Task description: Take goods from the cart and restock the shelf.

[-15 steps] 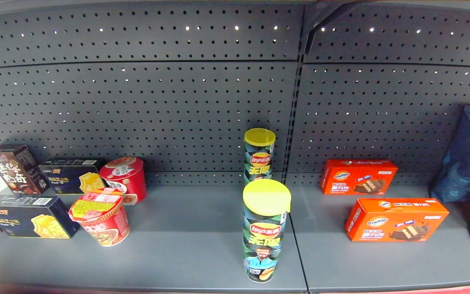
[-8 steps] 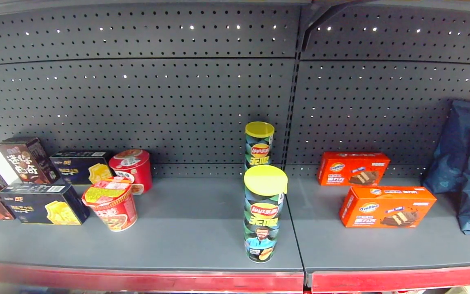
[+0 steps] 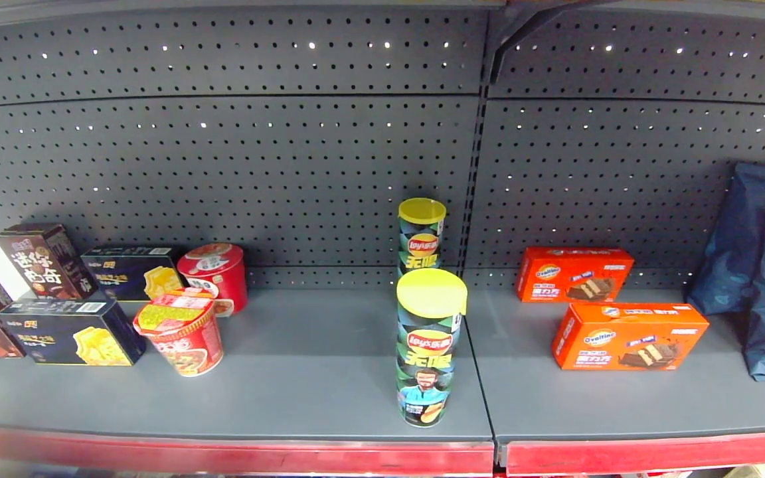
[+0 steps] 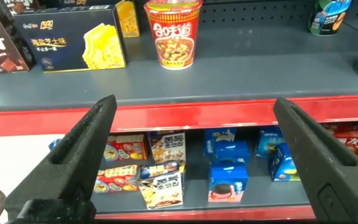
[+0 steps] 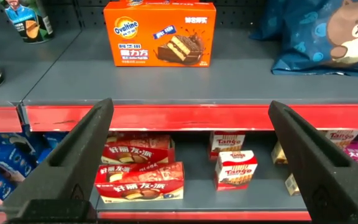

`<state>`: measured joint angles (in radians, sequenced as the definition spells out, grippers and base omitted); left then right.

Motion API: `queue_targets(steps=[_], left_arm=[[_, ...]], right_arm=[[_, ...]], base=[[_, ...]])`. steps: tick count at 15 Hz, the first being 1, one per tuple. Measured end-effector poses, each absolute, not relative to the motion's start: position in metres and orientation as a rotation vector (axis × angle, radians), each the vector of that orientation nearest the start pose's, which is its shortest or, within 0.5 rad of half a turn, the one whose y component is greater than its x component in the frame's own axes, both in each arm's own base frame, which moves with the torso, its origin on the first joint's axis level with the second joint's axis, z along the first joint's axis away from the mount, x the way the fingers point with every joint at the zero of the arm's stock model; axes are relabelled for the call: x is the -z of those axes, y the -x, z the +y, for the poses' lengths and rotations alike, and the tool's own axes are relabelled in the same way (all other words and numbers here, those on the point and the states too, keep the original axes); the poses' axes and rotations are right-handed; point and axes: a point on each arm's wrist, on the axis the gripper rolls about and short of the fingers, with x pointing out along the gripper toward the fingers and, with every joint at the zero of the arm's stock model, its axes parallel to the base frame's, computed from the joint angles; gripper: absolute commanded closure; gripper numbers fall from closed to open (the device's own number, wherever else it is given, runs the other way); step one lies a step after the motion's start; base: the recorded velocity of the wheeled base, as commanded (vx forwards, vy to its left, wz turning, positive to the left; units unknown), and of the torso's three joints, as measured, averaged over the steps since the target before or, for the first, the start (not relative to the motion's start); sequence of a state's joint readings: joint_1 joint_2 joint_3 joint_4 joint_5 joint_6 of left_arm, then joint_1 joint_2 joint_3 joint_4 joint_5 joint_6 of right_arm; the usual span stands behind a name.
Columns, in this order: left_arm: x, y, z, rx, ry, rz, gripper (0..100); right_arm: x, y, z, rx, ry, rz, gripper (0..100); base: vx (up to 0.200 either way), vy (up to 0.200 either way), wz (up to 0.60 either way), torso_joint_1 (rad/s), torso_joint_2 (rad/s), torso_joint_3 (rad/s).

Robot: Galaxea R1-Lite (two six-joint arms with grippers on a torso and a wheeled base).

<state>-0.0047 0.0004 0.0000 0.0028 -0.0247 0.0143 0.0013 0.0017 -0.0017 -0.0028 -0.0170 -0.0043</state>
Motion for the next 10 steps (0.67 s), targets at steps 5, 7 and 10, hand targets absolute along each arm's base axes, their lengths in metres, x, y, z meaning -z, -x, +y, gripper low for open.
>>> queue_targets(steps=[5,7,10], left_arm=[[-0.0752,0.0228,-0.0004,0.029,-0.014,0.003,0],[-0.0753,0.0228,-0.0004,0.029,-0.014,0.002,0],[-0.0752,0.0228,-0.0004,0.029,-0.014,0.003,0]], right_arm=[[-0.0762,0.0228,-0.0004,0.015,0.004,-0.002,0],[-0.0763,0.0228,-0.0004,0.016,0.004,-0.003,0],[-0.0763,0.0228,-0.0004,0.016,0.005,-0.003,0]], base=[[0.0,0.0,0.0,0.0,0.0,0.0],[0.0,0.0,0.0,0.0,0.0,0.0],[0.0,0.0,0.0,0.0,0.0,0.0]])
